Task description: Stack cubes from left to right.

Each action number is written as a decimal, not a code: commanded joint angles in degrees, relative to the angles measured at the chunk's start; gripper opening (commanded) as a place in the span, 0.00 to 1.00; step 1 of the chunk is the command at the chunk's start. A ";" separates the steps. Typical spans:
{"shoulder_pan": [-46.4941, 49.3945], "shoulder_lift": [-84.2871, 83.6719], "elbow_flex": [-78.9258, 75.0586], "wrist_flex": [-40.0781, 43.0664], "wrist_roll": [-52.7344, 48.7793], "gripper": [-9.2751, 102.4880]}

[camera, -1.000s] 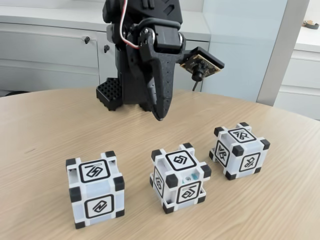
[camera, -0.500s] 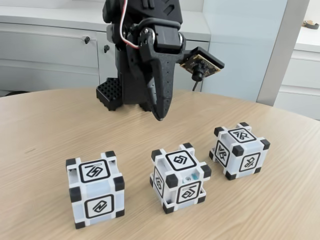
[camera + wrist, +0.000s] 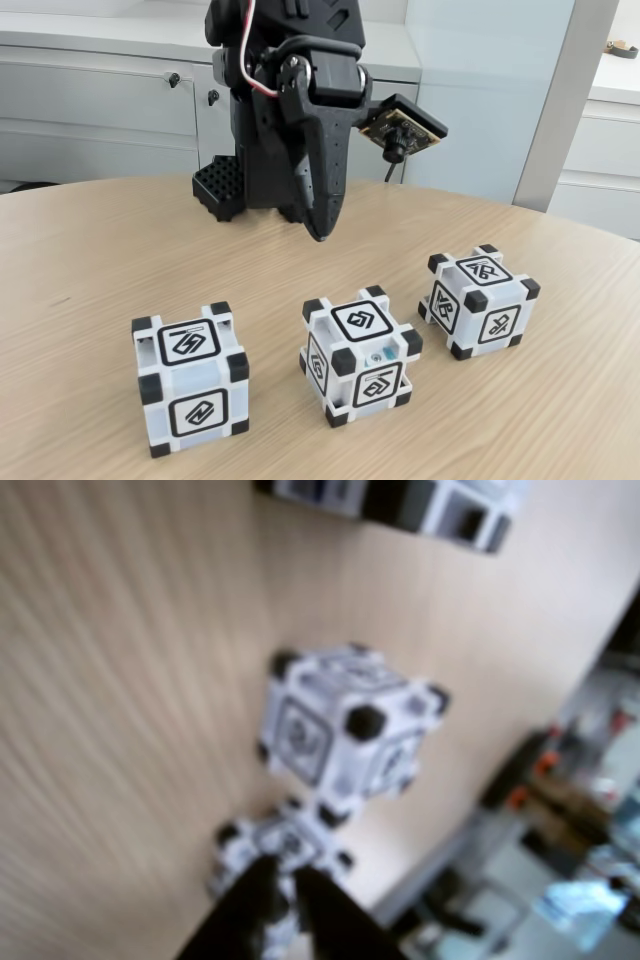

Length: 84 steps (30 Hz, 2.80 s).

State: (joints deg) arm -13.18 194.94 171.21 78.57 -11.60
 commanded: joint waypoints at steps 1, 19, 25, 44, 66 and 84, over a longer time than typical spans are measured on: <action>-0.26 0.44 -0.44 -0.97 0.35 0.08; -0.35 -60.38 -49.31 -1.05 13.10 0.08; -1.23 -80.60 -60.73 -0.18 17.14 0.11; -28.21 -85.52 -61.79 7.38 29.36 0.41; -28.56 -108.19 -62.67 -0.97 27.07 0.10; -7.91 -72.42 -61.61 0.09 10.46 0.08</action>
State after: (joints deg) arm -27.42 119.18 110.65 78.66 1.93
